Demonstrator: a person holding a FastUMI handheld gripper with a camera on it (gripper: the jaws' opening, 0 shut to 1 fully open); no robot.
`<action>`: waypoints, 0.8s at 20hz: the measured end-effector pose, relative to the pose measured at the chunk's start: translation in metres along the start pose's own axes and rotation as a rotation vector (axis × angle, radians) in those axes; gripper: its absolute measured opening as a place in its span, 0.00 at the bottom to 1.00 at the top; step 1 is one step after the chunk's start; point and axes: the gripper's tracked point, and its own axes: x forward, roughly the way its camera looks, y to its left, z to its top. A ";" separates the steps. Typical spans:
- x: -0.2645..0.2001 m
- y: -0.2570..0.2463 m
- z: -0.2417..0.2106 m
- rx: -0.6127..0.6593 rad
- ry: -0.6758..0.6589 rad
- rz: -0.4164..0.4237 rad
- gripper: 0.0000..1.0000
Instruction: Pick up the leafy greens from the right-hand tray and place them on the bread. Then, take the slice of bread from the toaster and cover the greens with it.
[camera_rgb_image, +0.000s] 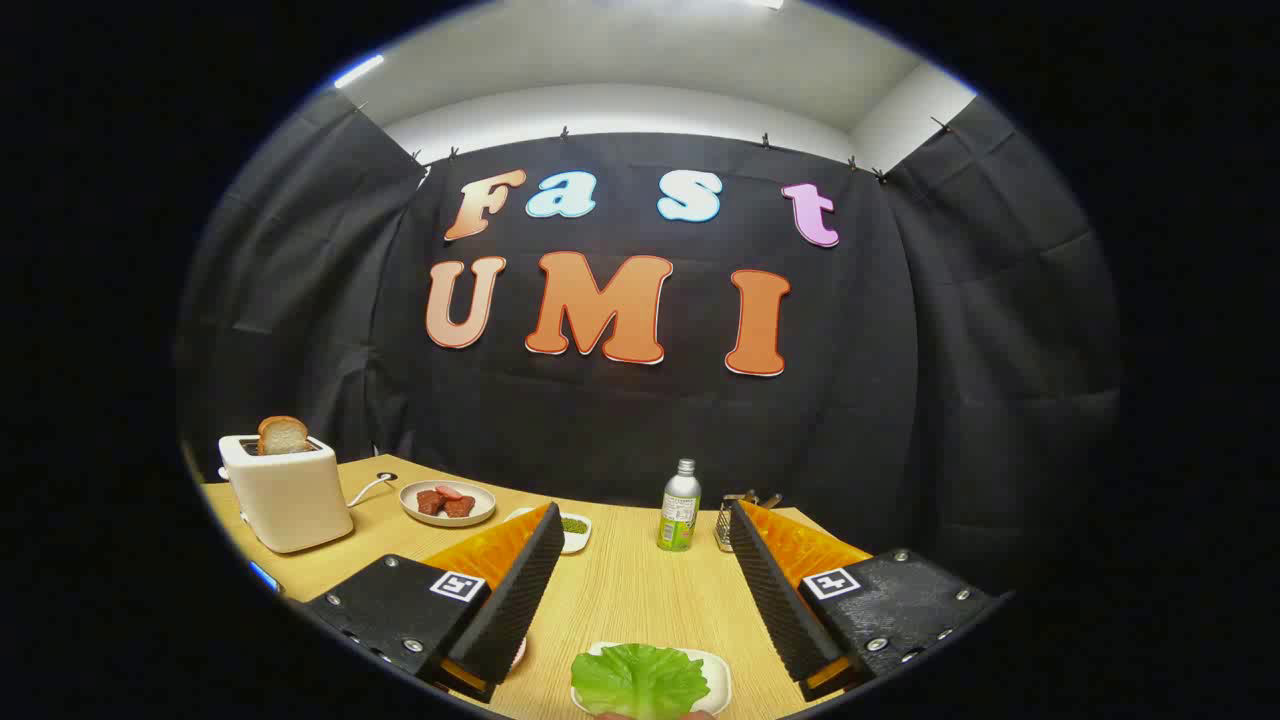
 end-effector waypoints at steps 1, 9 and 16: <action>0.001 0.000 0.000 0.004 0.000 0.005 0.99; 0.005 0.001 0.000 0.006 -0.003 0.011 1.00; 0.006 0.002 0.000 0.014 -0.004 0.023 0.99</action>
